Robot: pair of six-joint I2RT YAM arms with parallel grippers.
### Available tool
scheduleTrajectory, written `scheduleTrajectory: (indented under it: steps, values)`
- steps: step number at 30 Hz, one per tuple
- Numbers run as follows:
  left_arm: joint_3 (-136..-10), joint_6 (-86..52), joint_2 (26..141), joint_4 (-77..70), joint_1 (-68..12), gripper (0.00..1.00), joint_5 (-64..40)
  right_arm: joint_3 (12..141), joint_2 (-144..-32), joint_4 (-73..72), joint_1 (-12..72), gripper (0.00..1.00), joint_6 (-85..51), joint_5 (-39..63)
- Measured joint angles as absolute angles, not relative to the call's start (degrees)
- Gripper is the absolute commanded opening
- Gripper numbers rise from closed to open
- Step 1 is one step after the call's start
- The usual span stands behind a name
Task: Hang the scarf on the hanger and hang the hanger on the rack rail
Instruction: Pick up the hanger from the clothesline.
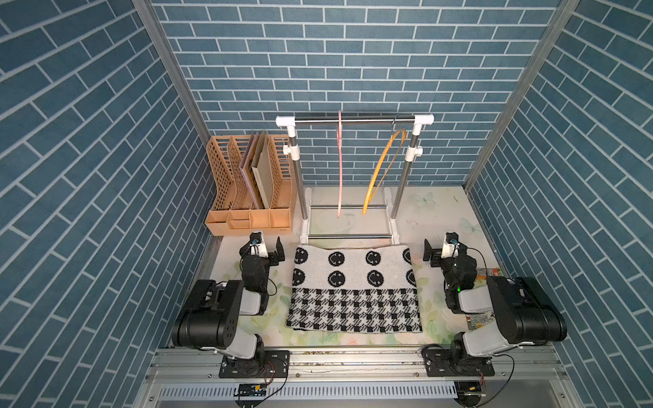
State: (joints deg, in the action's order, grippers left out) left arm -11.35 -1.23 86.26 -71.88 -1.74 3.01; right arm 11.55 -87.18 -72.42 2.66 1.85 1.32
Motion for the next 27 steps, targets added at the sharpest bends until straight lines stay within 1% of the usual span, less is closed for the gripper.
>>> scheduleTrajectory:
  steps: [23, 25, 27]
  values:
    - [-11.4, -1.3, 85.9, -71.5, -1.7, 1.0, 3.7, 11.7, -87.2, -72.4, 2.7, 1.0, 1.8, 0.9]
    - [-12.4, -1.4, 83.1, -67.2, -1.7, 1.0, 4.4, 11.7, -86.8, -72.1, 2.7, 1.0, 1.8, -0.2]
    - [-16.2, -2.4, 77.9, -59.4, -1.7, 1.0, 5.5, 12.0, -83.8, -68.5, 2.7, 1.0, 1.3, -2.8]
